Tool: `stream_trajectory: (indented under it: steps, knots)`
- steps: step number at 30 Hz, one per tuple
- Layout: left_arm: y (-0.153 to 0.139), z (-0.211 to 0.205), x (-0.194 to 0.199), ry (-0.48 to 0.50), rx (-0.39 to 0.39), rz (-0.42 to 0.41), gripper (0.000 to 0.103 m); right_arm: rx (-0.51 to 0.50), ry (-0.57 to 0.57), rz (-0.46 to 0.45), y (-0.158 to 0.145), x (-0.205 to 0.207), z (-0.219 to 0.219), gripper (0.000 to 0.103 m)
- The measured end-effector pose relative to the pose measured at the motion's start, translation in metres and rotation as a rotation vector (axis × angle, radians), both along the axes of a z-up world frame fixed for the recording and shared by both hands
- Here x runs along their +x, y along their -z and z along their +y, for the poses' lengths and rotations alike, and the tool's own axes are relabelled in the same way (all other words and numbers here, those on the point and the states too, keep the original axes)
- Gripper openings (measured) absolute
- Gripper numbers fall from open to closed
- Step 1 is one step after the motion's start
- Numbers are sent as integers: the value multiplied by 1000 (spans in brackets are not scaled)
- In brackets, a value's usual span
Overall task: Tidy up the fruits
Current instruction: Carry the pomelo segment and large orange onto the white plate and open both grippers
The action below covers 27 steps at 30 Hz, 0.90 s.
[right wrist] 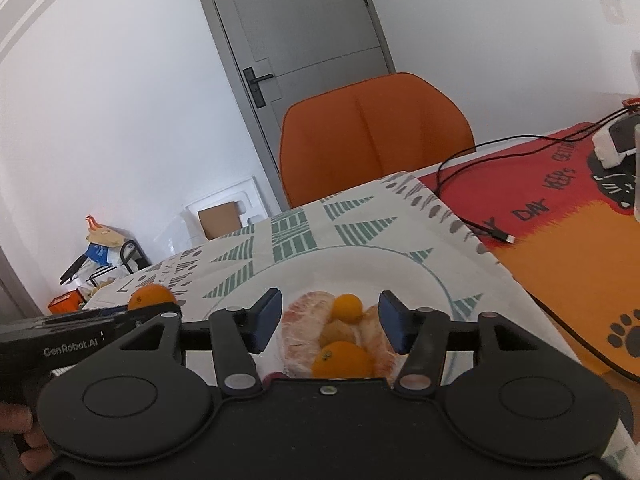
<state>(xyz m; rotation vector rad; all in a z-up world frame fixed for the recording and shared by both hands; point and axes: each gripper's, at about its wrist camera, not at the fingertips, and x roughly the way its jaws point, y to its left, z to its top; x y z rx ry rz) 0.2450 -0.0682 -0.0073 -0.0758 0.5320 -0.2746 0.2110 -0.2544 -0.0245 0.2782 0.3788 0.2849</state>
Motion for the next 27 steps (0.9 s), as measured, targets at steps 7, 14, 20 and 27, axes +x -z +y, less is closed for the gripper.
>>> stream_trajectory:
  steps: [7,14,20,27]
  knots:
    - [-6,-16,-1,20,5,-11,39,18,7,2,2,-5,-11,54]
    - [-13,-17,-8,4,10,-40,56,22,4,-3,1,-8,-14,55]
    - [-18,-7,-19,-39,10,-46,76,25,-1,-17,-3,-15,-13,59]
    - [-23,5,-35,-85,14,-36,85,8,-23,-27,-6,-28,-9,64]
